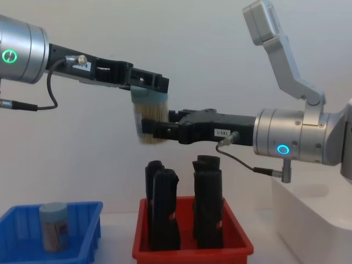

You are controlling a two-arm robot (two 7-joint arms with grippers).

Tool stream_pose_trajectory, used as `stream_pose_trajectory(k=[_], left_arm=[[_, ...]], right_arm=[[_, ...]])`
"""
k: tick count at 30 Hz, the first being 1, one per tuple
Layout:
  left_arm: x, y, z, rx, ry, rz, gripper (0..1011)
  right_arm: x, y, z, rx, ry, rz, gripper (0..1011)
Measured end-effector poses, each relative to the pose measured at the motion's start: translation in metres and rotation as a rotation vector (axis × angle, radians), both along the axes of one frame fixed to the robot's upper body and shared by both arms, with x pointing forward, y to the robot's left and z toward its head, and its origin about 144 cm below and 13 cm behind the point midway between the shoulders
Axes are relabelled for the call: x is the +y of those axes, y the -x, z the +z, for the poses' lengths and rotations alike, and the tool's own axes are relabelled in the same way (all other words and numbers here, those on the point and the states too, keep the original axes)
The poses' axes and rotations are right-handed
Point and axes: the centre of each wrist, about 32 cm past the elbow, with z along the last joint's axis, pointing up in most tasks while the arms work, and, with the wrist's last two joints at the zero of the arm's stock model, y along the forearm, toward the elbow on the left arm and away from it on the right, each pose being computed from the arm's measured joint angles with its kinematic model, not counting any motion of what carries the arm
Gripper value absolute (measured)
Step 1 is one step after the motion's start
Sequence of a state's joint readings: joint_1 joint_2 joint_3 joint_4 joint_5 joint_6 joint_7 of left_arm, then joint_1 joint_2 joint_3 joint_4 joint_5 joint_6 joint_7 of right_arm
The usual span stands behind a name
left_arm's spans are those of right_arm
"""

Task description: Pick the cotton swabs from the blue box and place them into the white box.

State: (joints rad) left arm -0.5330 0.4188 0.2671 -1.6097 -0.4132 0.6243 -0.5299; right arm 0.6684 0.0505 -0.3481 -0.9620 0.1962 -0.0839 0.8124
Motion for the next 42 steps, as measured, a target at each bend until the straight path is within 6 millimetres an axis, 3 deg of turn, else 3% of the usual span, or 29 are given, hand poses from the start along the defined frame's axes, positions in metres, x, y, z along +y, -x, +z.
stream_pose_trajectory(k=[5, 23, 42], left_arm=[[0.0, 0.0, 0.0, 0.0, 0.0, 0.0, 1003], [0.0, 0.0, 0.0, 0.0, 0.0, 0.0, 1004], [0.0, 0.0, 0.0, -0.001, 0.0, 0.001, 1004]], right_arm=[[0.0, -0.001, 0.0, -0.001, 0.0, -0.001, 629], [-0.011, 0.005, -0.001, -0.015, -0.017, -0.078, 629], [-0.045, 0.044, 0.0, -0.07, -0.055, -0.332, 628]])
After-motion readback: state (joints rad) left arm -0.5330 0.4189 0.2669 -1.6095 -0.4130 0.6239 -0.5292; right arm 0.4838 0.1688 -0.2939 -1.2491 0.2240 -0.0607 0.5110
